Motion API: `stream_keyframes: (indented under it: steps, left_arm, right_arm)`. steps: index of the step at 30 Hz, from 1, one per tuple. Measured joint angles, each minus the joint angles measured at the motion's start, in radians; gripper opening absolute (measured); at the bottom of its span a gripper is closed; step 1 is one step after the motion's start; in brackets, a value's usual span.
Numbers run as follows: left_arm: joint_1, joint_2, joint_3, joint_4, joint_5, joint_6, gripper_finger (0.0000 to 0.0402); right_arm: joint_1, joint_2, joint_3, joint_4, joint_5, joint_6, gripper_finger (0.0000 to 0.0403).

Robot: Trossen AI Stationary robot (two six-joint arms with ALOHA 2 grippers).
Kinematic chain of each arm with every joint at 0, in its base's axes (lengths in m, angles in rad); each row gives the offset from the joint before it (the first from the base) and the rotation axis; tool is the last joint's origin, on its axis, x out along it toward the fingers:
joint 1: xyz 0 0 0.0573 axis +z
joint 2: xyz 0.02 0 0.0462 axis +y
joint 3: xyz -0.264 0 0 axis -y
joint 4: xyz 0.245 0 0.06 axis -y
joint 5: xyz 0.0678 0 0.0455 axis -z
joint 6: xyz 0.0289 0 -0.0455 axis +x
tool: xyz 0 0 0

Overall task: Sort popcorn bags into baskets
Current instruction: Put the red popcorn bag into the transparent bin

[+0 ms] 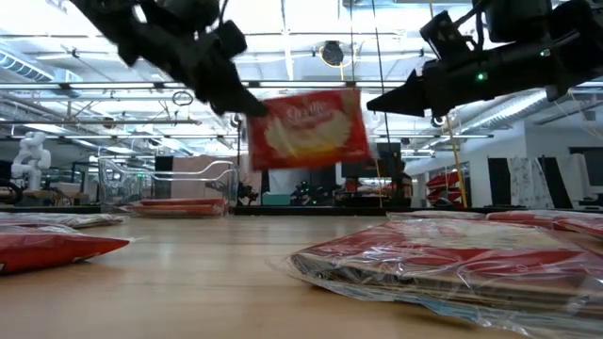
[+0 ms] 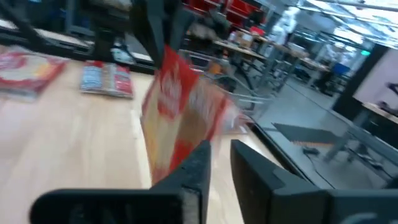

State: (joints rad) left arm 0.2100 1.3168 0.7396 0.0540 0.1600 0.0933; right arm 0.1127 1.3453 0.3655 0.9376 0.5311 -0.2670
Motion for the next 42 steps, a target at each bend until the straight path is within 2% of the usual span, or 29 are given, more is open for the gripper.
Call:
stream_keyframes:
  steps: [3, 12, 16, 24, 28, 35, 38, 42]
  left_arm:
    - [0.002, -0.088, 0.056, -0.210, -0.046, 0.032, 0.0018]
    - [0.020, -0.278, 0.205, -0.594, -0.214, 0.088, 0.0028]
    - [0.067, -0.342, 0.254, -0.702, -0.227, 0.103, 0.0020]
    - [0.220, -0.416, 0.305, -0.819, -0.303, 0.212, 0.0031]
    - [0.349, -0.411, 0.297, -0.832, -0.299, 0.258, 0.0027]
    - [0.556, -0.352, 0.294, -0.839, -0.222, 0.295, 0.0024]
    - [0.628, -0.326, 0.294, -0.846, -0.152, 0.321, 0.0031]
    - [0.703, -0.275, 0.294, -0.858, -0.068, 0.325, 0.0029]
  right_arm:
    - [0.000, 0.000, 0.000, -0.004, 0.038, 0.015, 0.0079]
    - [0.000, 0.000, -0.042, -0.011, 0.042, 0.106, 0.0106]
    - [0.000, 0.000, -0.080, -0.009, 0.039, 0.162, 0.0106]
    - [0.000, 0.001, -0.140, 0.053, -0.069, 0.178, 0.0106]
    - [0.000, 0.001, -0.157, 0.069, -0.092, 0.178, 0.0106]
    - [0.000, 0.001, -0.164, 0.067, -0.118, 0.213, 0.0106]
    - [0.000, 0.001, -0.164, 0.068, -0.174, 0.231, 0.0106]
    - [0.004, 0.001, -0.164, 0.067, -0.197, 0.252, 0.0106]
